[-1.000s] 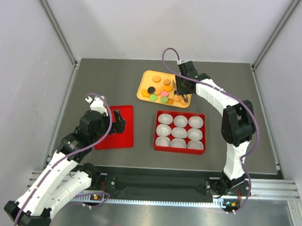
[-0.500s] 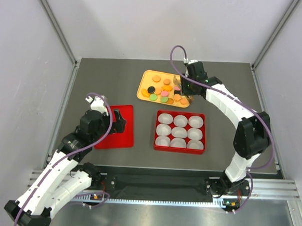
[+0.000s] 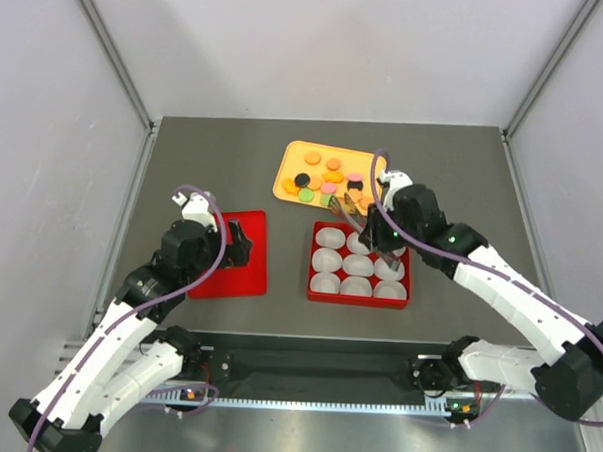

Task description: Pack the cookies

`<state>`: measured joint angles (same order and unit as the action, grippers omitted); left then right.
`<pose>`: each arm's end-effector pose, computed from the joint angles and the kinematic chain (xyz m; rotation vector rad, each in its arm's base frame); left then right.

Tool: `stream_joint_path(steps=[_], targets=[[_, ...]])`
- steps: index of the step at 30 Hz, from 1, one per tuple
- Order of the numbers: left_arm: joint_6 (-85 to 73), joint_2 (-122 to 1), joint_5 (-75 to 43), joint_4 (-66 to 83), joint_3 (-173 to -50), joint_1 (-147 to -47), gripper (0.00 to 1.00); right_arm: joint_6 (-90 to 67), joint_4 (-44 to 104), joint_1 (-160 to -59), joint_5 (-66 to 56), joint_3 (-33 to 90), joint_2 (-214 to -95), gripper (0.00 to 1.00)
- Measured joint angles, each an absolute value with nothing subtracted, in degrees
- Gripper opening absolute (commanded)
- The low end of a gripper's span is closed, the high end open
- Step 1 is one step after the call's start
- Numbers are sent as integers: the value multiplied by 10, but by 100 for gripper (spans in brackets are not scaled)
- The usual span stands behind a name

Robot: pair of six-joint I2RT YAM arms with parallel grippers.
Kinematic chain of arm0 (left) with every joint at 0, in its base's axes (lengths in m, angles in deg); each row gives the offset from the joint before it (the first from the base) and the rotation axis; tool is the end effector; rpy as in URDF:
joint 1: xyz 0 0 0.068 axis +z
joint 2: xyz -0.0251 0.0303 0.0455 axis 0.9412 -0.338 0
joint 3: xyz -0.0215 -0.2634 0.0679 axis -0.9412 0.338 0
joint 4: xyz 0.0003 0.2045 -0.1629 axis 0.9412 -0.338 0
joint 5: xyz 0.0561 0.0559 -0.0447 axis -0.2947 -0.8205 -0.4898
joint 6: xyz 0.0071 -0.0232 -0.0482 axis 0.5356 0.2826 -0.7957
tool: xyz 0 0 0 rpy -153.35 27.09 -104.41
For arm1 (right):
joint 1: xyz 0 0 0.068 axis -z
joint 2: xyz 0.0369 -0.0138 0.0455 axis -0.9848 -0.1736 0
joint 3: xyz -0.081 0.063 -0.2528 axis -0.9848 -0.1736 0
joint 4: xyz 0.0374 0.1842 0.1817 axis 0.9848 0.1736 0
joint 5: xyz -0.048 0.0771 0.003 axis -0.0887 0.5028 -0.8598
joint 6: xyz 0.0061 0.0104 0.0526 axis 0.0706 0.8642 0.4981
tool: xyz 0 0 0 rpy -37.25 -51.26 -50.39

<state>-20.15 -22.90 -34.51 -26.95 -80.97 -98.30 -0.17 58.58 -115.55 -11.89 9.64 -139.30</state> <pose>0.1322 -0.0631 0.2988 -0.0618 2.0986 -0.3787 0.2027 0.1455 0.3045 -0.3526 2.2755 0.5121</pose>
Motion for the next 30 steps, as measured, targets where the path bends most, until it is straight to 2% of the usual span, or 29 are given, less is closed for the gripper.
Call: stream_joint_path(steps=[8,19,26,30], targets=[[-201,-236,-347,-270,-809,-983,99,37,584,-1233,-132,44,-1371,31],[-201,-236,-351,-270,-809,-983,99,54,557,-1242,-163,17,-1391,35],[-202,-236,-351,-270,-809,-983,99,62,544,-1245,-170,10,-1402,46],[-201,-236,-351,-270,-809,-983,99,63,536,-1245,-173,10,-1403,49]])
